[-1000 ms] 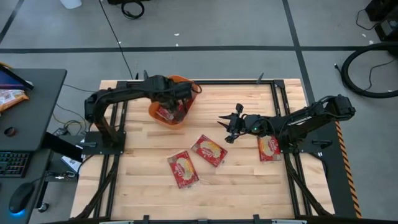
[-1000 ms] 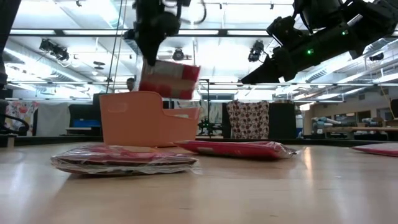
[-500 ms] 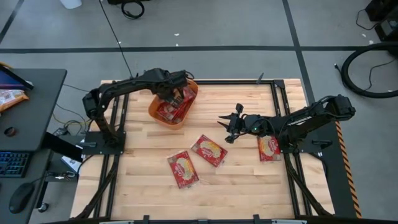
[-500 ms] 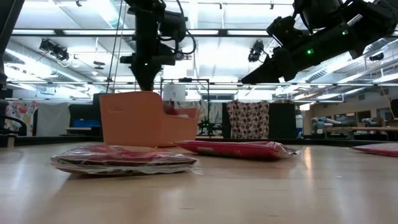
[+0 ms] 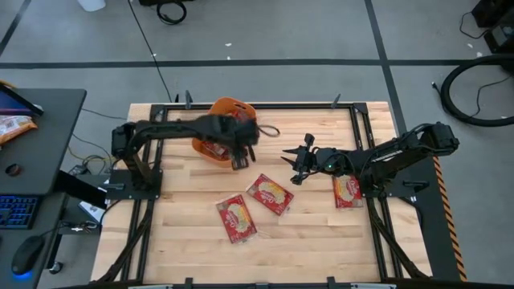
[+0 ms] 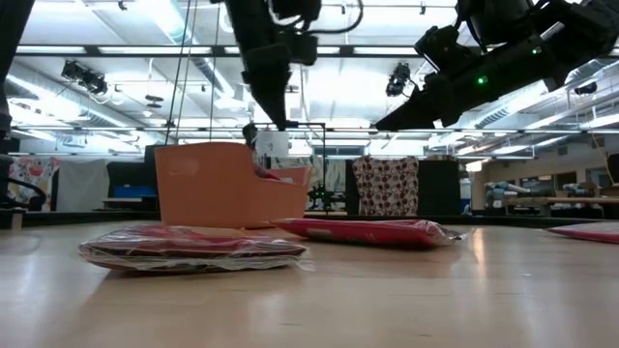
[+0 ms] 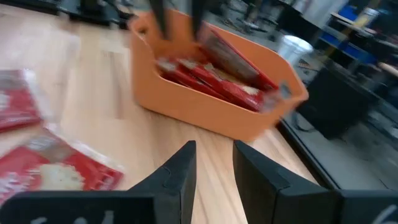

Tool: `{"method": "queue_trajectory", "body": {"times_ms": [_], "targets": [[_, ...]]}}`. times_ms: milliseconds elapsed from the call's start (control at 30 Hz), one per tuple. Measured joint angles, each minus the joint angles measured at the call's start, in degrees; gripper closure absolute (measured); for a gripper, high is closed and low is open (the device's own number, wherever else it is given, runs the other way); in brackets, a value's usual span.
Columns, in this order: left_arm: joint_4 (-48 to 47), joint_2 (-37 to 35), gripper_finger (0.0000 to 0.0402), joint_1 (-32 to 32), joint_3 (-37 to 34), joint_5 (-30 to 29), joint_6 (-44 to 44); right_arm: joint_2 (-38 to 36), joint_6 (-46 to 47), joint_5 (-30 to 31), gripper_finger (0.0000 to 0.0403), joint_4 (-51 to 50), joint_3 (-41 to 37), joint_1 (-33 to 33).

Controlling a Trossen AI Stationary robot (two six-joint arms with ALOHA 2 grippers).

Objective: Sort popcorn bags into baskets
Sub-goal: Put the red popcorn bag into the orange bin

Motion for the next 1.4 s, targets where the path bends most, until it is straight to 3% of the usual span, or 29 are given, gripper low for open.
{"method": "queue_trajectory", "body": {"times_ms": [167, 233, 433, 667, 1033, 1267, 1400], "targets": [[4.2, 3.0, 0.0248, -6.3, 0.1, -0.4, -0.8, -0.3, 3.4, 11.6, 0.0293, -8.2, 0.0, 0.0], [6.0, 4.8, 0.0248, -8.6, 0.1, -2.0, -1.0, -1.1, 5.7, 13.6, 0.0293, -13.0, 0.0, -0.1], [9.3, 10.2, 0.0215, -13.9, 0.0, -3.9, -2.8, -5.8, 9.4, 9.8, 0.0297, -17.8, 0.0, 0.0], [10.3, 14.2, 0.0169, -18.7, 0.0, -3.5, 4.5, -13.3, 11.3, 8.4, 0.0321, -19.1, -2.5, 0.1], [14.6, 17.8, 0.0166, -22.9, 0.0, -4.8, 5.4, -25.0, 11.9, 10.0, 0.0338, -16.5, -9.2, 0.2], [13.9, 20.6, 0.0168, -23.5, 0.0, -10.2, 7.8, -24.8, 11.4, 8.9, 0.0338, -16.0, -9.3, 0.4], [13.2, 21.7, 0.0198, -23.0, -0.1, -10.7, 9.4, -24.5, 10.8, 8.4, 0.0338, -14.9, -9.3, 0.4]]}}
